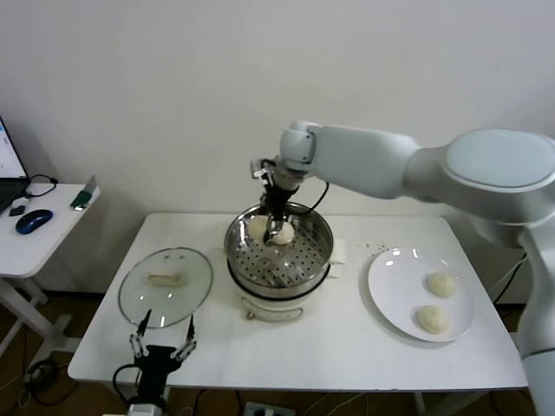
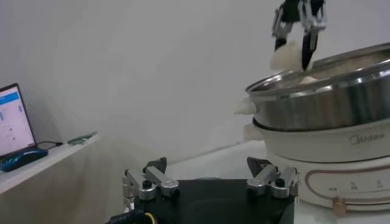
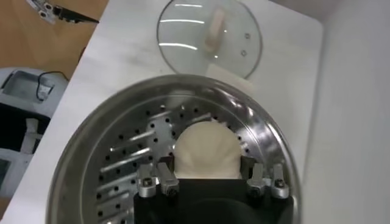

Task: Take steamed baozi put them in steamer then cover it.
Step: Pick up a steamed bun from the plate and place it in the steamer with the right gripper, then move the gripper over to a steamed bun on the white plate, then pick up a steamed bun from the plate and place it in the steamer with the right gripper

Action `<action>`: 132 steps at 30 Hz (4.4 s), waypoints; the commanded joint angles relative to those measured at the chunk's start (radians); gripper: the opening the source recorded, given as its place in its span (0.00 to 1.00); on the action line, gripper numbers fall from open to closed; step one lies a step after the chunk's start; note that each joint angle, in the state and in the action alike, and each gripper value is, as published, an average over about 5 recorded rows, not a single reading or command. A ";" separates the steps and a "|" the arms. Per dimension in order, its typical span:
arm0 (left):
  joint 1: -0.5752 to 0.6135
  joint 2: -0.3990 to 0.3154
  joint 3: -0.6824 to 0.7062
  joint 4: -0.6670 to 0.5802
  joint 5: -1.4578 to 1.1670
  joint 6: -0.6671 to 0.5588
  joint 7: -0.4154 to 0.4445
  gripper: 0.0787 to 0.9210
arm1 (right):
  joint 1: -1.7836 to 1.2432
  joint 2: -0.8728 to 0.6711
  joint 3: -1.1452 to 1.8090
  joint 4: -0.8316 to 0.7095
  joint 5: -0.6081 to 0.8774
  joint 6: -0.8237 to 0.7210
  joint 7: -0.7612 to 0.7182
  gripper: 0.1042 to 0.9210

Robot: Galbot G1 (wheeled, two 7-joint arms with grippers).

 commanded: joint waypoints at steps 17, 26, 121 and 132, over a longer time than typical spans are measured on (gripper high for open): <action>-0.024 0.004 0.000 0.023 -0.002 0.002 0.000 0.88 | -0.099 0.087 -0.037 -0.078 -0.033 0.010 0.015 0.73; -0.023 0.003 0.000 0.023 -0.002 0.004 0.000 0.88 | -0.061 0.036 -0.016 -0.031 -0.047 0.011 0.012 0.88; 0.030 -0.038 -0.040 0.031 0.022 0.013 -0.027 0.88 | -0.387 -0.891 0.279 0.303 -0.766 0.182 -0.074 0.70; 0.030 -0.038 -0.036 0.029 0.022 0.014 -0.026 0.88 | 0.004 -0.751 0.092 0.313 -0.790 0.514 -0.115 0.69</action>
